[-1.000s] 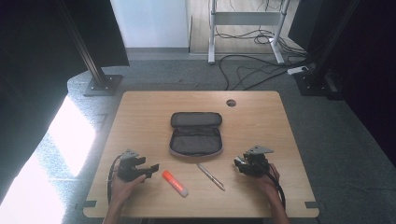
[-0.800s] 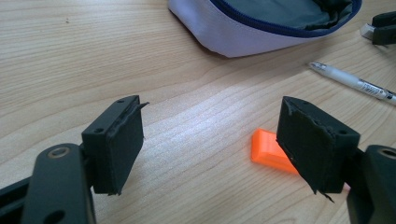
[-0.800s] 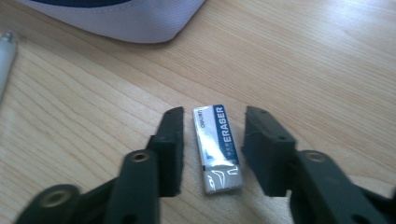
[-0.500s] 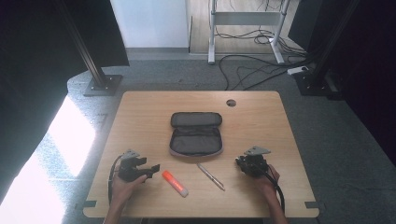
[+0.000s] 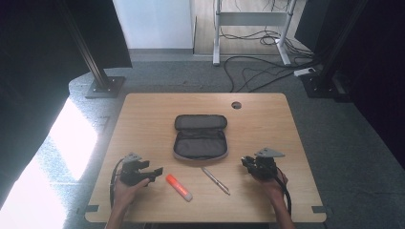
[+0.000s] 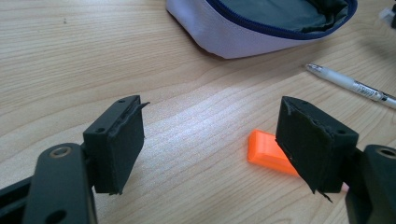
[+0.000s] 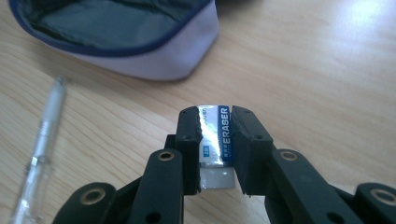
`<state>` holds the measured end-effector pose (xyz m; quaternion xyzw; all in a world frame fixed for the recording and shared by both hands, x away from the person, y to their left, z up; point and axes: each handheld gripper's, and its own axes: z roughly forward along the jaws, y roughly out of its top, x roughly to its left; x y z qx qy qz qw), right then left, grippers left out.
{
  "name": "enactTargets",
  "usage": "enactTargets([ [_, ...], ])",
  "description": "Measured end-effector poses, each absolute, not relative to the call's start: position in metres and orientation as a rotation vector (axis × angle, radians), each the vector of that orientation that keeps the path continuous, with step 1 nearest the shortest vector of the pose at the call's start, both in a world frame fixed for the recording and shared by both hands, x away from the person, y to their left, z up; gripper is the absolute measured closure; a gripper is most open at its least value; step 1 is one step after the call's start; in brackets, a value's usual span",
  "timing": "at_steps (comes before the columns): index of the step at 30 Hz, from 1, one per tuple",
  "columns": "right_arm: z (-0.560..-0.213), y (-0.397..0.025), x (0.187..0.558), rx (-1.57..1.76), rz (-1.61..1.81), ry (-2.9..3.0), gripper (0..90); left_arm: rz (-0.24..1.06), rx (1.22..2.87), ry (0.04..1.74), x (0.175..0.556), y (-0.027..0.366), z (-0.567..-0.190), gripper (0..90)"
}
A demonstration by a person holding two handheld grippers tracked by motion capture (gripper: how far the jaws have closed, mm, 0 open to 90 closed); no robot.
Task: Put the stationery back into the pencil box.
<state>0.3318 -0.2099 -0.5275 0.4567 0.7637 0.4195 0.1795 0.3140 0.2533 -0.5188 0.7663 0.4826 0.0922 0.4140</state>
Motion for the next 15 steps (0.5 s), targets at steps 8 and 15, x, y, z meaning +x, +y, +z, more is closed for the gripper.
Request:
enactTargets([
  [8, -0.508, -0.200, 0.333, 1.241, 1.250, 2.136, 72.7, 0.228, 1.933, 1.206, 0.314, 0.252, -0.519, 24.2],
  [15, -0.502, -0.192, 0.338, 1.232, 1.265, 2.126, 72.7, 0.221, 1.950, 1.204, 0.315, 0.249, -0.521, 24.3],
])
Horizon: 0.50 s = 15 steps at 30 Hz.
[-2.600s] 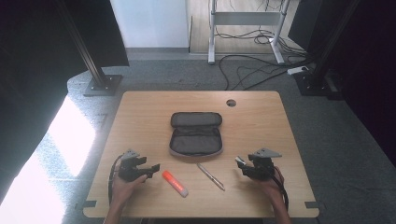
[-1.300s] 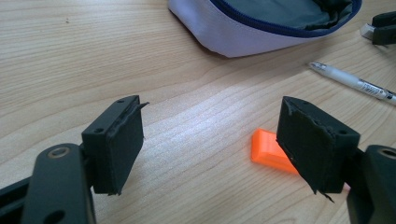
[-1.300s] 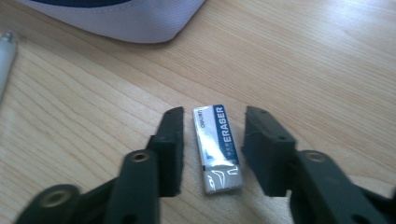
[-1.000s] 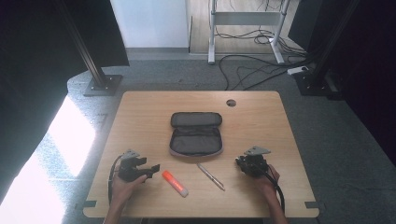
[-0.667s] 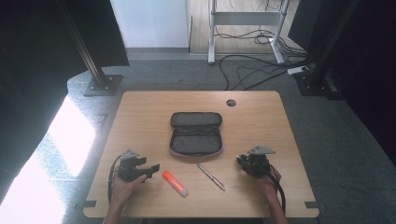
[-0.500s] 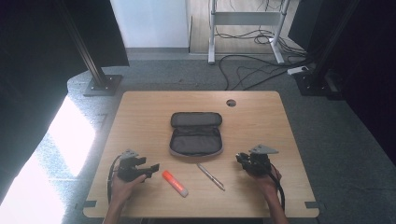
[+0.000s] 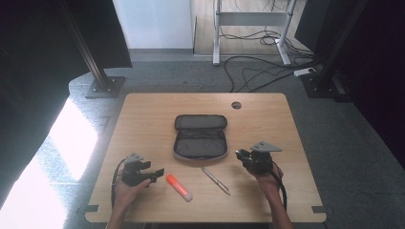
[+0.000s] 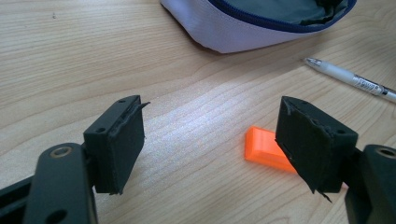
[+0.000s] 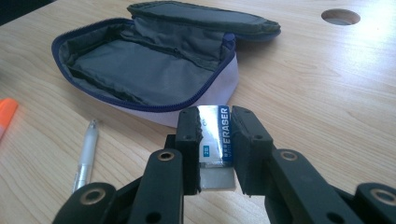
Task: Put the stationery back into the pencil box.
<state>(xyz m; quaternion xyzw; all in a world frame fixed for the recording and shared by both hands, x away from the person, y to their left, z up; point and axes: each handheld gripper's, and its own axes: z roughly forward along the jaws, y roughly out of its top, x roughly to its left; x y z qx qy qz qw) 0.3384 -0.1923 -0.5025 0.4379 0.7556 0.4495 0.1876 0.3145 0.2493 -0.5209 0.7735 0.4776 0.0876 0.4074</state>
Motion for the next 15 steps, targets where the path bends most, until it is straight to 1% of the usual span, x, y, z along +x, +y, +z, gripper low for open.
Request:
enactTargets([
  [15, -0.489, -0.184, 0.344, 1.206, 1.267, 2.119, 72.7, 0.216, 1.955, 1.196, 0.314, 0.249, -0.520, 24.7],
])
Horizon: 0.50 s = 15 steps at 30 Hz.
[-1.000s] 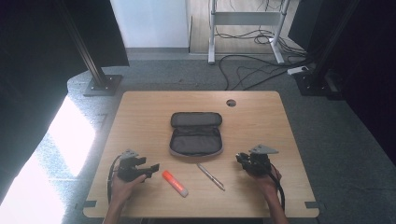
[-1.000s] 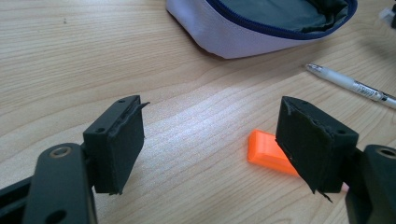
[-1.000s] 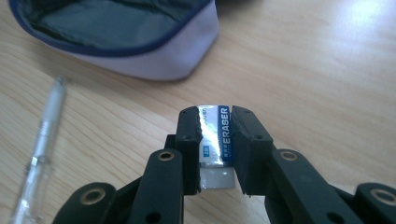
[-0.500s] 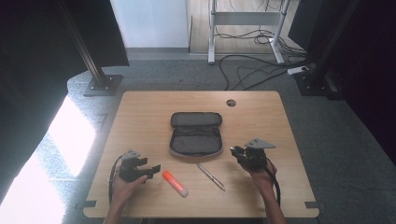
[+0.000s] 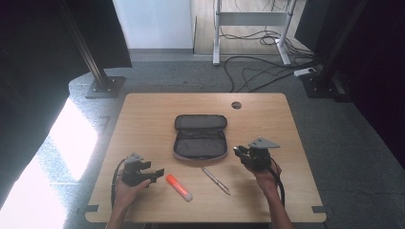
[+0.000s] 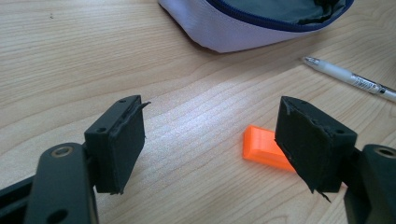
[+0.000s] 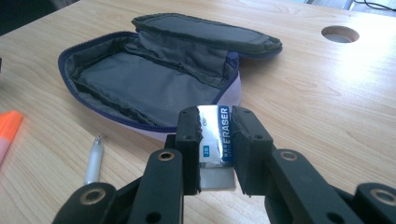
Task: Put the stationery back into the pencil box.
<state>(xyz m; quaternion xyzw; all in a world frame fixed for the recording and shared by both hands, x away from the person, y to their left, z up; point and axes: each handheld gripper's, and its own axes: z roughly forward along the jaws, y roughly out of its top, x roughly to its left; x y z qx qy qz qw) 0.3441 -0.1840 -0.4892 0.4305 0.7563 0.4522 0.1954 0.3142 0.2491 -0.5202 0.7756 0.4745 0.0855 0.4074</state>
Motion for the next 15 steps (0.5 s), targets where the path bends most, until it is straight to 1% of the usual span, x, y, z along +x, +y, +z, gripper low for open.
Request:
enactTargets([
  [15, -0.487, -0.173, 0.356, 1.217, 1.263, 2.124, 72.7, 0.210, 1.955, 1.197, 0.315, 0.249, -0.520, 24.8],
])
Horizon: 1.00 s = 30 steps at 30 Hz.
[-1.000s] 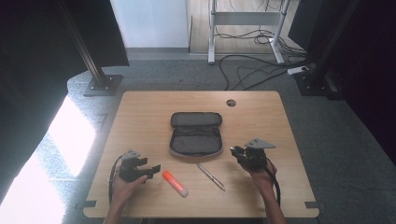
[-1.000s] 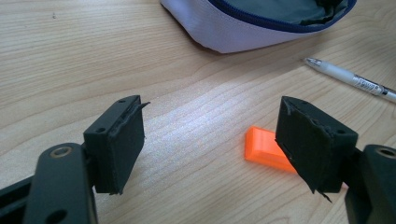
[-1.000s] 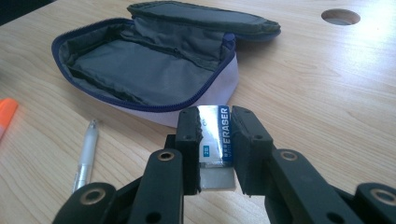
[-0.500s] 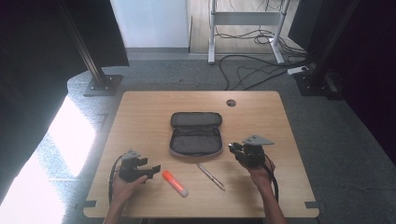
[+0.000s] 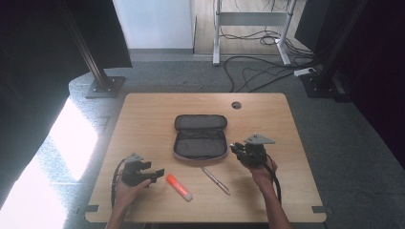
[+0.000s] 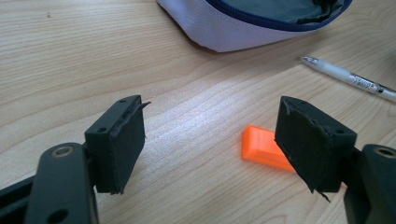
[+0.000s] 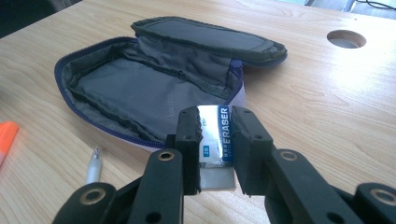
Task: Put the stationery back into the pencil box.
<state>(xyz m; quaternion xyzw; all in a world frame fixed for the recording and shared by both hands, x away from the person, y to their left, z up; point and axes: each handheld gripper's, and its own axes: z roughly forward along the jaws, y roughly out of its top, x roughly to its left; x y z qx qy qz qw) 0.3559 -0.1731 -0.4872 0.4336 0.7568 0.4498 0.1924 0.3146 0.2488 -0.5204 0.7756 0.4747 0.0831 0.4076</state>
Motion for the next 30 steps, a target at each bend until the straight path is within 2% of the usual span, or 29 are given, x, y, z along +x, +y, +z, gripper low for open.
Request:
enactTargets([
  [30, -0.482, -0.158, 0.370, 1.213, 1.254, 2.131, 72.7, 0.201, 1.953, 1.195, 0.315, 0.250, -0.520, 24.8],
])
